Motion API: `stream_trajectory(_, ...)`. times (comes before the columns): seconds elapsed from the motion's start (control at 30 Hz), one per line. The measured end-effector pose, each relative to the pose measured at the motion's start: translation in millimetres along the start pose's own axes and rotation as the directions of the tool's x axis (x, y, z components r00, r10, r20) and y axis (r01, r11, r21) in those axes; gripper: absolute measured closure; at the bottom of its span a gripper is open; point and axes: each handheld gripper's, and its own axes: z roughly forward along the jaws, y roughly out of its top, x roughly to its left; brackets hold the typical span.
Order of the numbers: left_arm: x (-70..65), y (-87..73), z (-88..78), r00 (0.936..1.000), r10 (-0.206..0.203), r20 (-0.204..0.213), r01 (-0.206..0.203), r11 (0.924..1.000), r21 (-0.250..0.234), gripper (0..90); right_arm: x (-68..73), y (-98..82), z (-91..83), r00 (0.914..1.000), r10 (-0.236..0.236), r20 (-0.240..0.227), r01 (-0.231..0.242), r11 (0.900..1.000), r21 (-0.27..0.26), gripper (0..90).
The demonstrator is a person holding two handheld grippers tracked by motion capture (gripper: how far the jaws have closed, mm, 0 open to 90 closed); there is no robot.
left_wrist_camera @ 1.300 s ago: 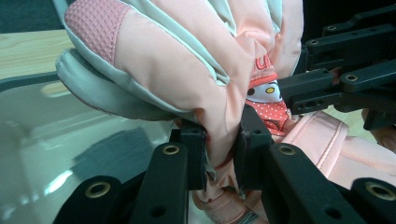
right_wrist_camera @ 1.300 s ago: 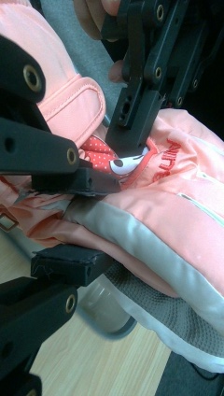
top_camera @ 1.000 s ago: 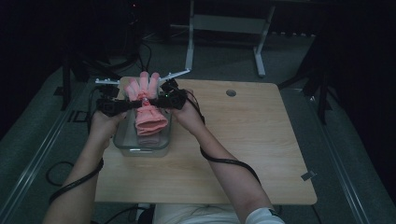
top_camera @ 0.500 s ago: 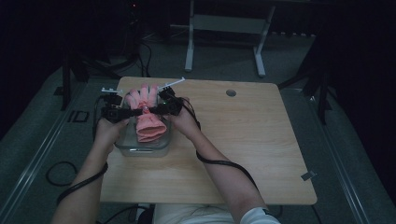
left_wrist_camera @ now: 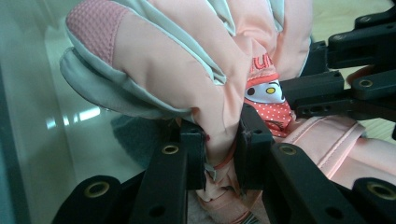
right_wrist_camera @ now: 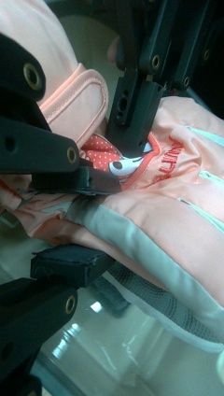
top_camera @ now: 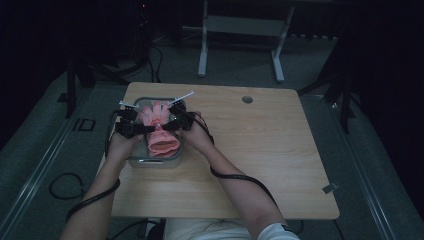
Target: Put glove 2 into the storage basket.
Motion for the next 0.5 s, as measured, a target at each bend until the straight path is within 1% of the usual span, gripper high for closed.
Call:
stream_trajectory(0.1,-2.0,0.7,2.5,0.9998,-0.003,-0.021,0.003,0.9997,0.025,75.2,-1.3,-0.2,2.5,1.0,-0.003,0.001,0.003,1.0,0.021,65.4)
stream_trajectory(0.17,-4.4,1.5,4.4,0.9988,0.014,-0.048,-0.012,0.9989,0.045,74.8,-3.6,-0.7,4.8,1.0,0.001,-0.007,-0.001,1.0,0.029,65.0)
stream_trajectory(0.2,-4.4,1.5,4.4,0.9988,0.014,-0.048,-0.012,0.9989,0.045,74.4,-3.6,-0.7,4.8,1.0,0.001,-0.007,-0.001,1.0,0.029,65.0)
stream_trajectory(0.23,-4.9,3.3,7.0,0.9977,0.017,-0.065,-0.013,0.9979,0.063,74.4,-4.0,-0.6,6.0,1.0,0.002,-0.005,-0.002,0.999,0.035,64.8)
stream_trajectory(0.27,-4.7,4.0,7.7,0.9974,0.016,-0.07,-0.011,0.9977,0.067,71.7,-3.4,0.7,7.9,0.9999,-0.009,0.014,0.008,0.999,0.046,63.4)
stream_trajectory(0.33,-3.3,4.9,8.5,0.9966,0.003,-0.082,0.003,0.9976,0.069,67.4,-3.7,2.1,8.9,0.9994,-0.022,0.028,0.021,0.999,0.046,60.9)
stream_trajectory(0.4,-3.0,5.1,8.4,0.9949,0.007,-0.1,-0.001,0.9979,0.065,63.3,-4.7,3.3,9.9,0.9987,-0.031,0.041,0.029,0.999,0.044,57.9)
stream_trajectory(0.43,-3.0,5.1,8.4,0.9949,0.007,-0.1,-0.001,0.9979,0.065,60.2,-4.7,3.3,9.9,0.9987,-0.031,0.041,0.029,0.999,0.044,57.9)
stream_trajectory(0.47,-3.6,5.0,8.0,0.9923,0.016,-0.122,-0.008,0.9981,0.062,60.2,-5.1,3.9,10.2,0.9988,-0.027,0.041,0.025,0.999,0.045,57.0)
stream_trajectory(0.5,-3.7,4.9,7.8,0.9915,0.02,-0.129,-0.012,0.9981,0.06,57.3,-5.9,5.0,10.9,0.9986,-0.031,0.043,0.029,0.999,0.045,54.7)
